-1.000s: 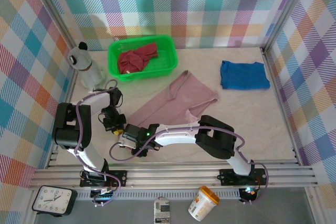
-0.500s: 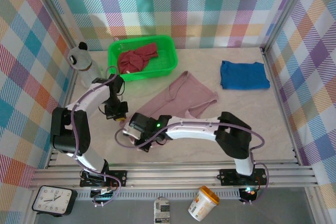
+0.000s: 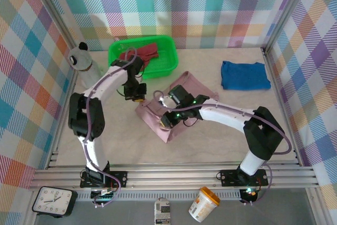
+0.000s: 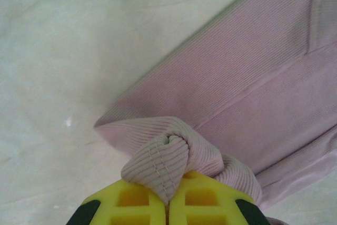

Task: Fold and stack the tank tops

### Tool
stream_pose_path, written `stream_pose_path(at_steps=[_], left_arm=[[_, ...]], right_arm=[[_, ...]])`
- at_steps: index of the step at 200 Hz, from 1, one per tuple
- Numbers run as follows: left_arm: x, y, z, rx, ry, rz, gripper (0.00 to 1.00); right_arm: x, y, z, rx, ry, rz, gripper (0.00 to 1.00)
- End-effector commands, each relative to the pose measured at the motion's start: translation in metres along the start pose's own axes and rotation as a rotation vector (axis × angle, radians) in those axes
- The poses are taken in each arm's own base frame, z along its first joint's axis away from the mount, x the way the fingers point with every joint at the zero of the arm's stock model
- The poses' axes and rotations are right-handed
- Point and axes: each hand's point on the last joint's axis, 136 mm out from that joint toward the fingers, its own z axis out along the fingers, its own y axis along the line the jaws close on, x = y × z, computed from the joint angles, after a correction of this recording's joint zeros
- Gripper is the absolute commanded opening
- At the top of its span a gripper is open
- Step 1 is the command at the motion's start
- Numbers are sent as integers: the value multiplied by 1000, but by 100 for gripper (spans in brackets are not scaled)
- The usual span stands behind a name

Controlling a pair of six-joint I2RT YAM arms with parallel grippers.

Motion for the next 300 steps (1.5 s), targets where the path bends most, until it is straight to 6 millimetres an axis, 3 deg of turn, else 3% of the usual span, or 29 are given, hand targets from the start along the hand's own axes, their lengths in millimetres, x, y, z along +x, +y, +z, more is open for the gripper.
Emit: stream_pose_path(at_steps=[1, 48, 117, 154, 197, 232, 262, 300], left_arm=[[-13, -17, 10, 8, 19, 11, 0], [-39, -40, 35, 1, 44, 47, 0], [-58, -61, 60, 26, 69, 86, 4], [-61, -76, 65, 63, 63, 105, 6], [-68, -93, 47, 103, 4, 123, 6], [-66, -92, 65, 98, 45, 118, 11], [-69, -92, 72, 89, 50, 118, 24], [-83, -104, 42, 114, -51, 136, 37]], right_arm=[[8, 1, -4, -113, 23, 68, 5], [7, -48, -7, -106, 0, 159, 5], [20, -94, -6, -51, 20, 244, 7], [27, -100, -4, -50, 30, 274, 8], [29, -97, -11, -46, 12, 289, 10], [41, -109, -6, -1, 32, 335, 13], [43, -122, -12, 53, 15, 374, 19], [47, -135, -30, 164, -3, 386, 27]])
